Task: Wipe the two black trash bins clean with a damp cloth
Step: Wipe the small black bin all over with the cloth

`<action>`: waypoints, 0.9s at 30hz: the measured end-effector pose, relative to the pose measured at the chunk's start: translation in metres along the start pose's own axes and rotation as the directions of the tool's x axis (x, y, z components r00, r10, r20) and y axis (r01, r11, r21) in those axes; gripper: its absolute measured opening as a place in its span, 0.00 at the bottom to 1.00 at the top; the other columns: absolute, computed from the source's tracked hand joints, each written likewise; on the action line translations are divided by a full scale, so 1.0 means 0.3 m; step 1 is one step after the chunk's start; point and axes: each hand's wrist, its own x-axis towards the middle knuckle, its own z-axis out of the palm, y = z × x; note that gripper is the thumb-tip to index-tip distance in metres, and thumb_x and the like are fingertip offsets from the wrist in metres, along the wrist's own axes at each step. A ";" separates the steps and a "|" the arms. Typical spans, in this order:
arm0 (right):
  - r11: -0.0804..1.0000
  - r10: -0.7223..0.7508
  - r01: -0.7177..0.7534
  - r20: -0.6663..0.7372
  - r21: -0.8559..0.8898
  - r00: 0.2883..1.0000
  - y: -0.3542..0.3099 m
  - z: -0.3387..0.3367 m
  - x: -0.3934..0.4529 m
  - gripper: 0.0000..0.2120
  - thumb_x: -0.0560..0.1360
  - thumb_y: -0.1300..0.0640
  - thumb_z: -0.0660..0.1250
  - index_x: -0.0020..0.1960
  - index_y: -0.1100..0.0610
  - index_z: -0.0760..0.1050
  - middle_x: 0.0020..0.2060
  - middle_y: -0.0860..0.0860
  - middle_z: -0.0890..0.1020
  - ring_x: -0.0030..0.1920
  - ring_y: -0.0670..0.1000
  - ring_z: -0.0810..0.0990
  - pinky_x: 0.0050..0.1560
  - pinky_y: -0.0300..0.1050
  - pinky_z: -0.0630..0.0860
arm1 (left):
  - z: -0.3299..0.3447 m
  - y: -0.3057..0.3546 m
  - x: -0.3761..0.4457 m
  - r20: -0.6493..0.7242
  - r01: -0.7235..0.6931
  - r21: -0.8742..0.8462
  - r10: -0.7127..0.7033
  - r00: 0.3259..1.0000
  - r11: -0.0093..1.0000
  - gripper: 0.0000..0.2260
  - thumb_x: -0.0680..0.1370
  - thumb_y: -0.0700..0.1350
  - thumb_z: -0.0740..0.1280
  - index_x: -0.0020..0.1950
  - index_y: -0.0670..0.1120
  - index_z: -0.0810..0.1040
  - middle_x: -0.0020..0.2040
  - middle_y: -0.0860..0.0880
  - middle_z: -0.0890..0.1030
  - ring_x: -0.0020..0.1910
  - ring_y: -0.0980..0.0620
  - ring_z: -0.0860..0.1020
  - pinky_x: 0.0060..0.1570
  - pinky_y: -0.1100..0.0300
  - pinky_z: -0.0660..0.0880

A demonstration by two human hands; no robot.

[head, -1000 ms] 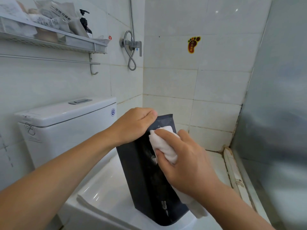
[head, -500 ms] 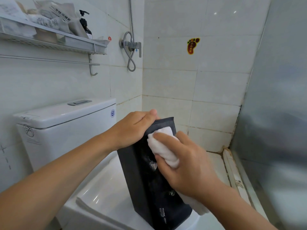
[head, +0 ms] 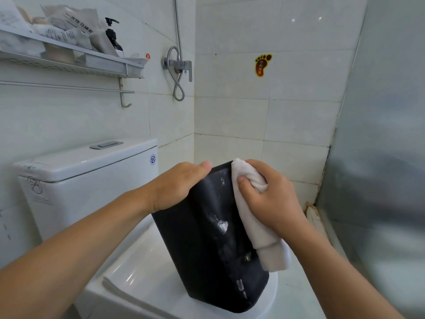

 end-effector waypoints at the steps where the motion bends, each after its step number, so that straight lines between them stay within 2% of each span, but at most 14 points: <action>1: 1.000 0.006 -0.006 -0.005 0.013 1.000 0.000 -0.003 0.006 0.09 0.79 0.51 0.69 0.57 0.40 0.80 0.43 0.37 0.84 0.46 0.40 0.81 0.48 0.44 0.79 | -0.003 -0.003 -0.002 -0.003 -0.011 -0.005 0.011 1.000 1.000 0.30 0.85 0.65 0.52 0.35 0.42 0.66 0.35 0.44 0.65 0.36 0.48 0.65 0.45 0.42 0.66; 2: 1.000 0.011 -0.011 -0.006 0.023 1.000 -0.001 -0.006 0.012 0.09 0.79 0.52 0.69 0.56 0.40 0.80 0.44 0.37 0.84 0.46 0.39 0.81 0.47 0.43 0.78 | -0.004 -0.008 0.001 -0.011 -0.027 -0.009 0.027 1.000 1.000 0.26 0.84 0.62 0.53 0.36 0.43 0.63 0.36 0.44 0.63 0.37 0.47 0.63 0.45 0.42 0.65; 5: 0.999 -0.035 0.034 0.038 0.022 0.999 -0.020 -0.020 0.011 0.11 0.78 0.53 0.68 0.58 0.40 0.79 0.46 0.38 0.84 0.49 0.41 0.82 0.50 0.47 0.79 | -0.004 -0.002 0.004 -0.048 -0.036 0.031 0.037 0.998 0.999 0.19 0.83 0.56 0.55 0.36 0.49 0.58 0.35 0.51 0.61 0.36 0.53 0.60 0.41 0.50 0.61; 7: 0.988 -0.146 0.150 0.123 -0.021 0.982 -0.036 -0.028 -0.018 0.15 0.76 0.51 0.68 0.61 0.39 0.79 0.49 0.39 0.84 0.52 0.43 0.82 0.53 0.48 0.79 | -0.005 -0.013 0.007 -0.064 -0.040 0.063 0.044 0.997 0.997 0.19 0.81 0.58 0.56 0.36 0.46 0.64 0.34 0.50 0.66 0.35 0.50 0.65 0.42 0.49 0.66; 8: 0.978 -0.198 0.208 0.175 -0.037 0.964 -0.045 -0.029 -0.039 0.16 0.76 0.50 0.68 0.63 0.39 0.78 0.49 0.39 0.84 0.52 0.43 0.81 0.53 0.48 0.78 | -0.006 -0.023 0.008 -0.075 -0.040 0.087 0.047 0.996 0.995 0.18 0.81 0.57 0.58 0.39 0.44 0.71 0.36 0.49 0.73 0.37 0.47 0.71 0.45 0.47 0.71; 9: 0.969 -0.233 0.246 0.217 -0.035 0.948 -0.054 -0.029 -0.061 0.17 0.76 0.51 0.68 0.63 0.38 0.78 0.49 0.39 0.83 0.52 0.44 0.81 0.52 0.48 0.78 | -0.006 -0.033 0.007 -0.085 -0.042 0.111 0.052 0.995 0.993 0.15 0.81 0.55 0.60 0.45 0.46 0.79 0.41 0.49 0.81 0.41 0.48 0.78 0.49 0.46 0.76; 10: 0.965 -0.249 0.262 0.236 -0.023 0.939 -0.060 -0.028 -0.076 0.17 0.76 0.51 0.69 0.63 0.38 0.77 0.48 0.39 0.83 0.52 0.44 0.81 0.50 0.48 0.78 | -0.006 -0.039 0.005 -0.093 -0.040 0.119 0.051 0.994 0.992 0.13 0.81 0.54 0.62 0.54 0.50 0.82 0.48 0.52 0.84 0.48 0.52 0.82 0.54 0.51 0.79; 12: 0.965 -0.252 0.261 0.211 -0.017 0.944 -0.053 -0.027 -0.077 0.17 0.76 0.51 0.69 0.63 0.37 0.77 0.48 0.41 0.84 0.51 0.45 0.81 0.49 0.49 0.78 | -0.006 -0.036 -0.002 -0.107 -0.044 0.127 0.058 0.993 0.991 0.16 0.80 0.54 0.65 0.67 0.56 0.79 0.58 0.59 0.84 0.57 0.58 0.82 0.57 0.62 0.79; 14: 0.971 -0.231 0.239 0.173 -0.025 0.957 -0.037 -0.026 -0.068 0.17 0.76 0.50 0.69 0.63 0.37 0.77 0.49 0.41 0.84 0.52 0.45 0.82 0.50 0.49 0.78 | -0.006 -0.040 -0.003 -0.117 -0.045 0.139 0.061 0.991 0.989 0.18 0.81 0.53 0.67 0.72 0.57 0.76 0.61 0.61 0.82 0.60 0.60 0.81 0.59 0.61 0.79; 18: 0.988 -0.155 0.156 0.123 -0.001 0.980 -0.013 -0.027 -0.036 0.15 0.77 0.54 0.70 0.60 0.39 0.80 0.48 0.37 0.85 0.51 0.41 0.82 0.52 0.43 0.78 | -0.002 -0.022 -0.011 -0.120 -0.036 0.114 0.049 0.992 0.993 0.20 0.80 0.52 0.64 0.73 0.58 0.76 0.62 0.63 0.82 0.62 0.60 0.80 0.62 0.58 0.77; 22: 0.998 -0.061 0.061 0.024 -0.002 0.998 -0.015 -0.010 0.019 0.12 0.77 0.51 0.69 0.59 0.40 0.80 0.46 0.39 0.85 0.49 0.42 0.82 0.53 0.47 0.79 | 0.010 0.007 -0.013 -0.088 -0.038 0.108 0.047 0.995 0.993 0.18 0.80 0.49 0.61 0.68 0.65 0.76 0.62 0.63 0.82 0.62 0.60 0.80 0.65 0.56 0.76; 25: 0.987 -0.126 0.130 0.043 -0.096 0.991 -0.043 -0.002 -0.001 0.18 0.74 0.43 0.63 0.64 0.37 0.76 0.46 0.43 0.83 0.48 0.45 0.80 0.50 0.51 0.78 | 0.010 0.014 -0.007 -0.084 -0.036 0.134 0.047 0.995 0.990 0.19 0.79 0.49 0.60 0.65 0.70 0.74 0.62 0.67 0.81 0.64 0.63 0.78 0.66 0.58 0.74; 27: 0.969 -0.208 0.225 0.155 -0.098 0.966 -0.071 -0.025 -0.043 0.20 0.74 0.44 0.64 0.65 0.34 0.75 0.44 0.43 0.80 0.46 0.45 0.79 0.48 0.49 0.77 | 0.005 0.008 -0.010 -0.073 -0.037 0.136 0.048 0.996 0.990 0.20 0.79 0.48 0.60 0.68 0.65 0.75 0.63 0.66 0.81 0.65 0.61 0.77 0.67 0.56 0.73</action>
